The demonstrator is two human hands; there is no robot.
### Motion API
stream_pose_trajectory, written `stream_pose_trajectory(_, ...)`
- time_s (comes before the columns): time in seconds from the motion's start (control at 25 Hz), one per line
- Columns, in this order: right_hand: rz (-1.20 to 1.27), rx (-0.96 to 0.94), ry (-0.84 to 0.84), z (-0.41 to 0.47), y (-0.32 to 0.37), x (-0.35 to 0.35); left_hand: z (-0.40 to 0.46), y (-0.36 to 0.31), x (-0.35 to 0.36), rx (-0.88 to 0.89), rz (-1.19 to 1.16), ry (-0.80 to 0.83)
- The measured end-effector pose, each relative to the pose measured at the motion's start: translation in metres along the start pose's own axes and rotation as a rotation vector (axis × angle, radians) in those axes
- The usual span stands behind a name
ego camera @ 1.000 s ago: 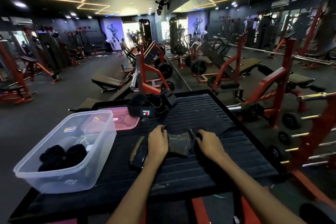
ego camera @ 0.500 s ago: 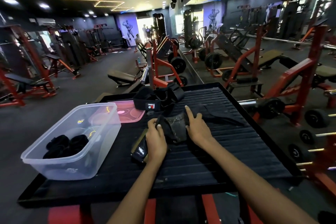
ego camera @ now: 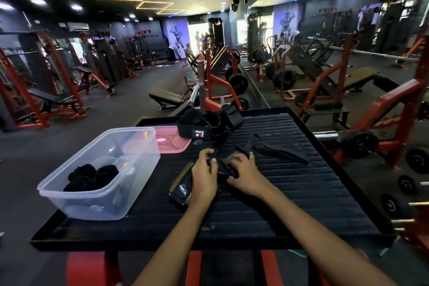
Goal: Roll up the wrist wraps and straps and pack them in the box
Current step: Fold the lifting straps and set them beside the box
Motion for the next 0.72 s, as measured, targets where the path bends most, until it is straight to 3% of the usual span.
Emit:
stream_pose_trajectory(0.16,0.263,-0.064,-0.078,-0.004,-0.005,-0.018,-0.001,-0.003,-0.014,0.047,-0.004,-0.145)
stream_pose_trajectory(0.36,0.332,-0.078,-0.533,-0.026,0.000,-0.057,-0.003,-0.010,-0.009,0.109,0.019,-0.115)
stream_pose_trajectory(0.44,0.485,-0.063,-0.645,-0.037,-0.007,-0.068,-0.001,-0.008,-0.005,0.082,-0.003,-0.075)
stream_pose_trajectory(0.48,0.570,-0.029,-0.637,-0.038,-0.013,-0.069,-0.001,-0.007,-0.003,0.063,-0.009,-0.046)
stream_pose_trajectory(0.56,0.647,0.109,-0.463,-0.028,-0.022,-0.057,0.000,-0.004,0.001,0.008,0.014,-0.002)
stream_pose_trajectory(0.64,0.559,0.294,-0.206,-0.021,-0.027,-0.030,-0.001,-0.004,0.002,-0.004,0.036,0.015)
stream_pose_trajectory(0.72,0.441,0.356,-0.103,-0.023,-0.024,-0.017,-0.001,-0.006,0.002,0.019,0.020,0.007)
Point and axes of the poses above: each hand's wrist, its own z-axis towards the middle knuckle, its own x-axis out of the palm, y = z × x, the point moved 9 cm from there along z, towards the middle knuckle, and after that the axes turned 8 degrees about y, right-handed, at the moved point
